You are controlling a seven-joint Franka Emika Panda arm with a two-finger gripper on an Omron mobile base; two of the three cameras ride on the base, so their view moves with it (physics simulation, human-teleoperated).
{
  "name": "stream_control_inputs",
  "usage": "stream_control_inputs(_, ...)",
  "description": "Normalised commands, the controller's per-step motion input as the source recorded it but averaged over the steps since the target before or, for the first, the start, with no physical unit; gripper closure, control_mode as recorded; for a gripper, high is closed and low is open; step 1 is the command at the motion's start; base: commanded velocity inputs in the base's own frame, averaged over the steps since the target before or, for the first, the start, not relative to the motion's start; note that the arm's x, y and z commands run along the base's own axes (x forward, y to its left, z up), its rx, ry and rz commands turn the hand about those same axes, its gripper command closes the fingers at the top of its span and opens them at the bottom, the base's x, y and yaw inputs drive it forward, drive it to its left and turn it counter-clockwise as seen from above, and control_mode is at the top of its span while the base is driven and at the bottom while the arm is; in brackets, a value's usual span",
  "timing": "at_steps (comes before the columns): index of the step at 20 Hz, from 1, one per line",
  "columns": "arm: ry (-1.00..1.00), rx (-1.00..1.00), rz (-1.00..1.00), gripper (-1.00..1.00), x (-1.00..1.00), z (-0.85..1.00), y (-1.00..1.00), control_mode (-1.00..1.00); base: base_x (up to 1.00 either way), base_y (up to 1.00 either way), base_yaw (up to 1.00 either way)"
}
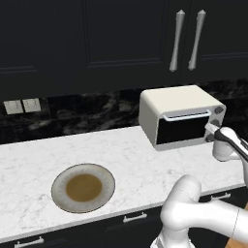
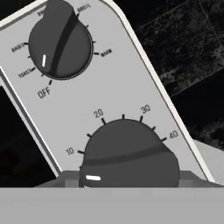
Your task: Pick up the kebab skewer and baguette bread, and place them inside the toaster oven. Close the toaster oven door and start by setting the timer.
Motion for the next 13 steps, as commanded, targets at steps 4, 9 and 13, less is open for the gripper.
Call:
stream_control_inputs(4,0.00,0.31,0.00,1.00,-0.15,0.00,0.00,-1.00,0.00,0.00,0.00)
stream_control_inputs(9,0.00,0.31,0.00,1.00,-0.13,0.00,0.00,-1.00,0.00,0.00,0.00)
stream_control_inputs(13,0.00,0.28,0.00,1.00,-0.02,0.00,0.00,-1.00,0.00,0.00,0.00)
